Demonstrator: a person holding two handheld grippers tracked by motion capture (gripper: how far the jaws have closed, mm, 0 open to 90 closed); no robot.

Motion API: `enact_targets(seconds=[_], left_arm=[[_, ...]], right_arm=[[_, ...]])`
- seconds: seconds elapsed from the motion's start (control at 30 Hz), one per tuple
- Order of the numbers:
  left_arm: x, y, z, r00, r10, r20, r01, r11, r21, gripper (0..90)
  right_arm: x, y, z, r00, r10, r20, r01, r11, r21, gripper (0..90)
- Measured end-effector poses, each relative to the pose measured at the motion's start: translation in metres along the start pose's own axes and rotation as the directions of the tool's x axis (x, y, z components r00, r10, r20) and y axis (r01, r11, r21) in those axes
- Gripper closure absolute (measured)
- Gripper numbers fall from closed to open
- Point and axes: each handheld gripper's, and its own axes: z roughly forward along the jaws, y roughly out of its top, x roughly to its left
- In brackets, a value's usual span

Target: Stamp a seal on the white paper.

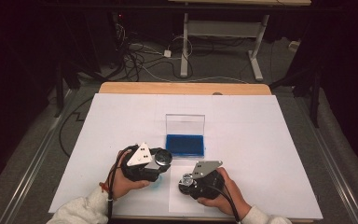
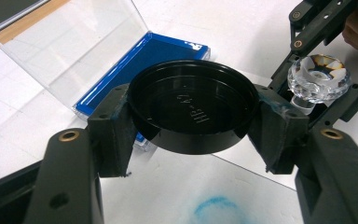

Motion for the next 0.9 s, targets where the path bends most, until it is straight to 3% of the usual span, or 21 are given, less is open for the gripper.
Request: enact_targets(seconds=[0.9], left_arm=[[0.0010, 0.0006, -0.0047, 0.9999, -0.010, 0.002, 0.010, 0.9998, -0.016, 36.7]], right_arm=[[0.0000, 0.0010, -0.0001, 1.0000, 0.009, 0.001, -0.009, 1.000, 0.014, 59.6]])
